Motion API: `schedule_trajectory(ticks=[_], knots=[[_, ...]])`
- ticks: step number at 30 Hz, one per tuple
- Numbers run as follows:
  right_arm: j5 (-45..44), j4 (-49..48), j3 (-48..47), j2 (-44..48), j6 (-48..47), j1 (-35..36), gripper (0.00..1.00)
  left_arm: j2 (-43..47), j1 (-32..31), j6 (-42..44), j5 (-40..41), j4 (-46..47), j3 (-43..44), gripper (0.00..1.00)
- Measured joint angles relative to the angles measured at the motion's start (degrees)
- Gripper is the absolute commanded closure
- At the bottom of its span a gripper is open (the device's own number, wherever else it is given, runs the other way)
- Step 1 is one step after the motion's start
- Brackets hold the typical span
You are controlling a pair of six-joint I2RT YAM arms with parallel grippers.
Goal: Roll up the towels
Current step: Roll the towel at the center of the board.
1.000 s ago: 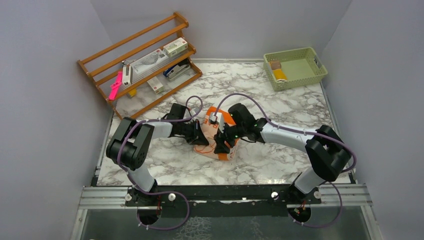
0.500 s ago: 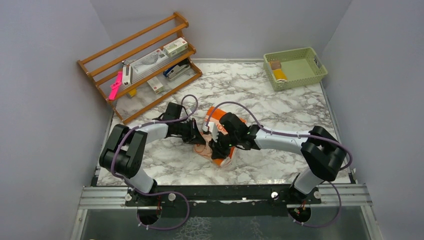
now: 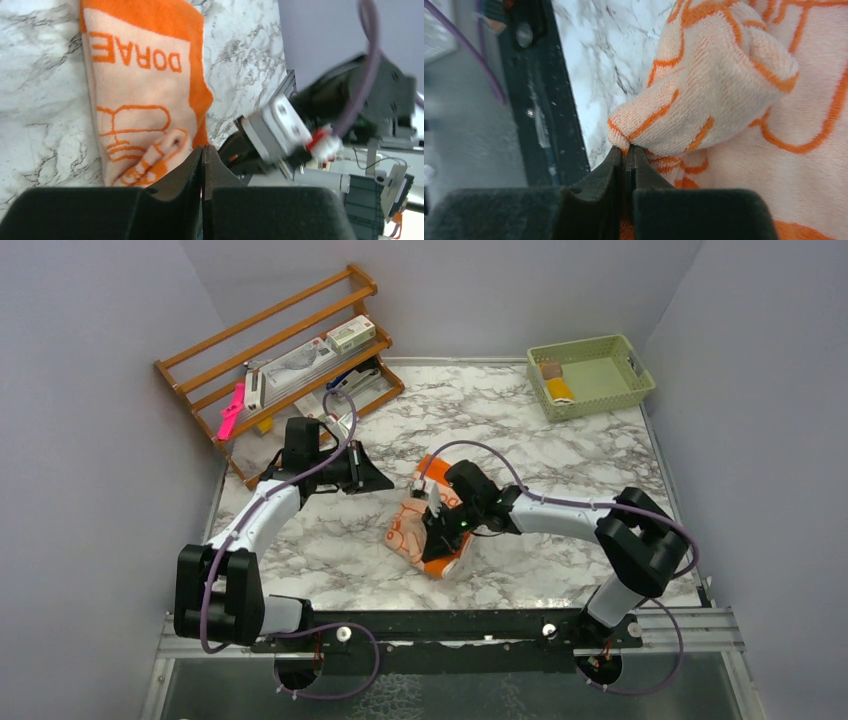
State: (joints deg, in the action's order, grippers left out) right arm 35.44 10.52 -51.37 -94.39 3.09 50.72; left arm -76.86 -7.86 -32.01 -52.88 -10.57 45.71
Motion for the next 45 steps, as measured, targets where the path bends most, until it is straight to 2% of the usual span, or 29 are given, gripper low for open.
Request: schedule_trajectory(ticks=[8,13,17,22,24,26,28,30,33,36,41,45], knots=[[22.05,-15.82,4.81,-2.62,21.66,-16.72,0.99,3.48,-0.02,2.62,-4.00,-1.11,0.68,0.93],[30.67,-29.07,6.25,-10.69,35.63,-19.34,0.99,3.48,-1.18,3.21,-4.96,-1.42,0.68,0.93],[35.08,-48.39,11.15,-17.46,52.09,-20.00,0.99,3.48,-6.60,2.12,-4.13,0.81,-0.28,0.93],[37.03,-78.34,14.93,-28.13,75.21,-21.49,0.99,3.32,-12.76,-3.67,-1.46,9.90,-7.69,0.92],[37.20,-86.71,15.19,-31.56,81.53,-21.59,0.99,2.36,-12.98,-6.69,0.07,14.14,-10.99,0.92],[37.27,-90.71,15.26,-32.54,84.32,-21.70,0.99,-0.11,-13.03,-8.55,1.68,17.38,-12.59,0.93],[37.27,-89.68,15.26,-31.85,83.45,-21.70,0.99,-3.17,-13.07,-9.57,3.10,19.78,-12.48,0.93],[37.16,-83.80,15.02,-29.73,78.77,-21.70,0.99,-6.49,-13.31,-10.08,4.09,21.35,-10.91,0.94],[36.72,-65.83,11.58,-24.30,66.49,-21.68,0.99,-10.34,-13.99,-9.92,5.29,21.90,-5.60,1.00],[35.23,-50.71,6.05,-20.39,55.28,-21.70,0.99,-12.41,-14.80,-6.78,7.28,20.65,2.01,1.00],[34.45,-40.61,4.31,-19.43,47.41,-21.70,0.99,-15.19,-15.15,-0.79,7.69,18.62,8.31,1.00],[34.40,-37.31,4.74,-19.43,45.07,-21.70,0.99,-20.92,-15.15,4.04,7.67,13.16,11.19,1.00]])
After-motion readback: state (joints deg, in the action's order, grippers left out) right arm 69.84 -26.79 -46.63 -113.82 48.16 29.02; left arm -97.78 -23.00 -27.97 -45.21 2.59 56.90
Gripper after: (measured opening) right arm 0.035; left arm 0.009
